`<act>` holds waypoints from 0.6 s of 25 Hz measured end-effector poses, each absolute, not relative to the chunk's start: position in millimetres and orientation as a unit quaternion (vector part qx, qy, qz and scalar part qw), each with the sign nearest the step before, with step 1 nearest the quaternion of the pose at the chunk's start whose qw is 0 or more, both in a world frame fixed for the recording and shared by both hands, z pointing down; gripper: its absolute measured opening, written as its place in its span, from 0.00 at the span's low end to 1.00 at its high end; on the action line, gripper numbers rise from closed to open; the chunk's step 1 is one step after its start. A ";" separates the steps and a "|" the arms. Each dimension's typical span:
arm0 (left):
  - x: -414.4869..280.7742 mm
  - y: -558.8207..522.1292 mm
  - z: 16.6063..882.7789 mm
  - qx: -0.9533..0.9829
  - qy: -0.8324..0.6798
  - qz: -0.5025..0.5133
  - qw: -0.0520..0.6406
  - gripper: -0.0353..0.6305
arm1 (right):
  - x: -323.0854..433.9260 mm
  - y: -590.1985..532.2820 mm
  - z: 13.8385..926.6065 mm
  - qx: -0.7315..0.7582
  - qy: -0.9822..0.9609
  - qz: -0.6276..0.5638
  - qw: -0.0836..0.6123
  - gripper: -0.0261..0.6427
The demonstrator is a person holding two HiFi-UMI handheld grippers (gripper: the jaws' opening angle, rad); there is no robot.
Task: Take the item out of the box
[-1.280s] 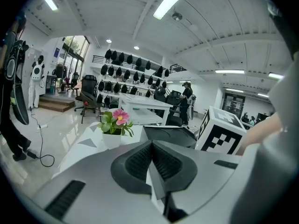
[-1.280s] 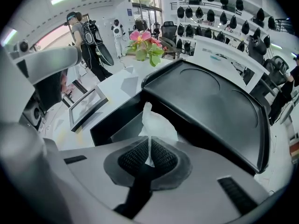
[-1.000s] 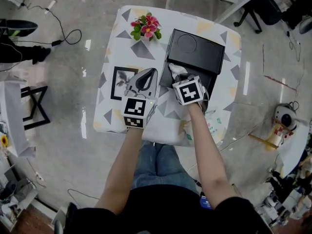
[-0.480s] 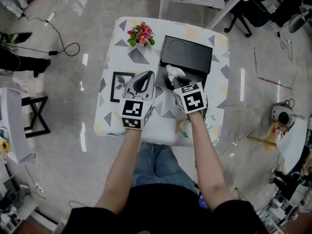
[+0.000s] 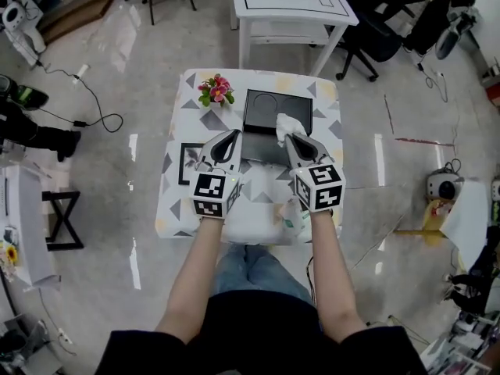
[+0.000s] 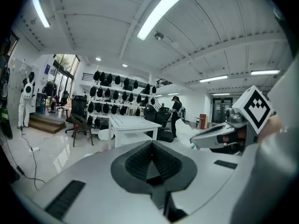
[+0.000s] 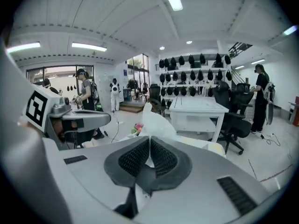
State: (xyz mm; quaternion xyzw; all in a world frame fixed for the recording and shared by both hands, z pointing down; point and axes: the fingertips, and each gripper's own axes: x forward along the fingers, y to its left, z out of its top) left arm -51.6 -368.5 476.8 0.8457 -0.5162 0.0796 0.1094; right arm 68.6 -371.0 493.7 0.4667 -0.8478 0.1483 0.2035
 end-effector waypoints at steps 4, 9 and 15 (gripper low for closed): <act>-47.3 -357.3 453.3 0.853 -0.509 0.074 0.091 0.08 | 87.8 -355.3 451.1 0.499 -0.847 0.118 0.140 0.06; -42.3 -347.4 434.4 0.861 -0.499 0.070 0.070 0.08 | 111.1 -336.4 418.3 0.535 -0.837 0.093 0.067 0.06; -36.9 -334.4 421.5 0.866 -0.493 0.069 0.056 0.08 | 133.3 -311.0 405.7 0.563 -0.823 0.071 0.030 0.06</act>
